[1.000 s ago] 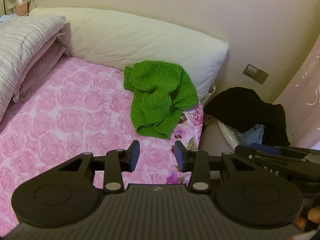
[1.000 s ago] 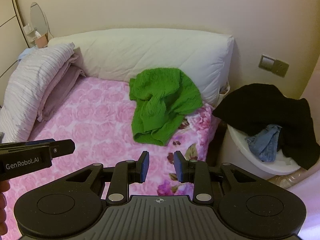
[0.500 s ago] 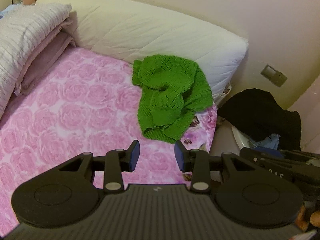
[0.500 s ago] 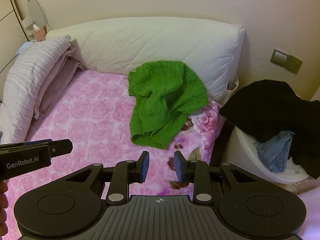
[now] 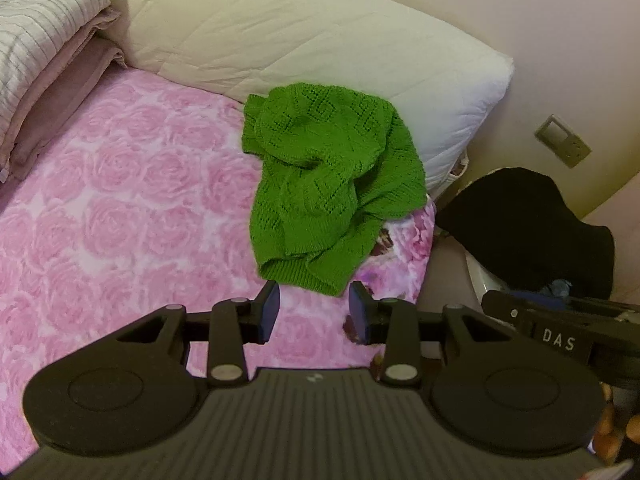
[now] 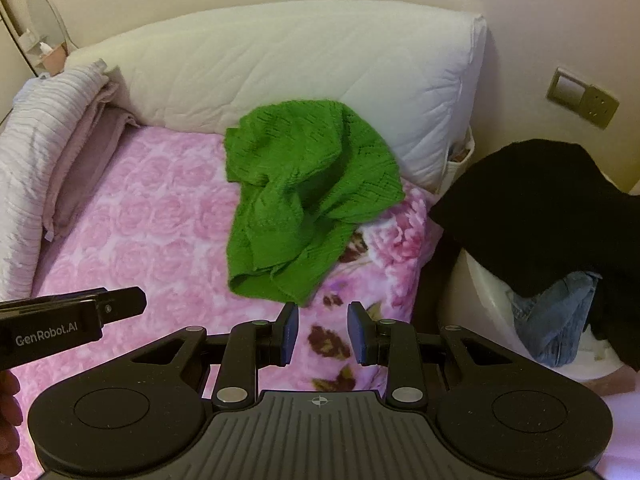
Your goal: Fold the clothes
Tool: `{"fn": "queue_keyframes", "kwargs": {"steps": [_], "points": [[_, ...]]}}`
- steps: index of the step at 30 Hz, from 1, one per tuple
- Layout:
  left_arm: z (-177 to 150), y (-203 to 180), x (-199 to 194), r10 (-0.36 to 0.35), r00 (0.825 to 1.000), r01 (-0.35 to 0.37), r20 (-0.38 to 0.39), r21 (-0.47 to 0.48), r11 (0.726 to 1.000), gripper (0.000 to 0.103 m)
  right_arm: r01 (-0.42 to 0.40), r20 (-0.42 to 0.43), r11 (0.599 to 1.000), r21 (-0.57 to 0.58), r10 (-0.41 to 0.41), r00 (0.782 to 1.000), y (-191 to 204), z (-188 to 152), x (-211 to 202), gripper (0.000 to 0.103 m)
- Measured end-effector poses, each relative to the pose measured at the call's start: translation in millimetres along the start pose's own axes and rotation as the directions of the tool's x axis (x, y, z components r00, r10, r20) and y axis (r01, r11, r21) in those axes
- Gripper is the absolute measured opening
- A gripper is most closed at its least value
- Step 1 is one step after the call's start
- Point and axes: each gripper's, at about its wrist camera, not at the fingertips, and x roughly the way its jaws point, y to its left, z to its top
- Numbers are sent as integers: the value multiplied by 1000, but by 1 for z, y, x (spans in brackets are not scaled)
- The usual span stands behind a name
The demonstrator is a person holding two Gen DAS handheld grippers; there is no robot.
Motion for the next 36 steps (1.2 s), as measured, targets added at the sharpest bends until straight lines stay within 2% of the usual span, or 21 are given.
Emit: {"fn": "queue_keyframes", "kwargs": {"steps": [9,22,32,36], "points": [[28,-5,38,3,1000,-3,-9,-19,1000,34,-18,-53,1000,-1,18,998,-18,32,38,31],[60,-4,95,25,998,-28,-53,-41,999,34,-21,-102,999,25,23,995,-39,60,88,31],[79,-1,130,28,995,-34,-91,-63,997,34,-16,-114,998,63,23,993,-54,79,120,31],[84,5,147,13,994,-25,-110,-109,994,34,-47,-71,994,97,54,996,-63,84,131,31]]}}
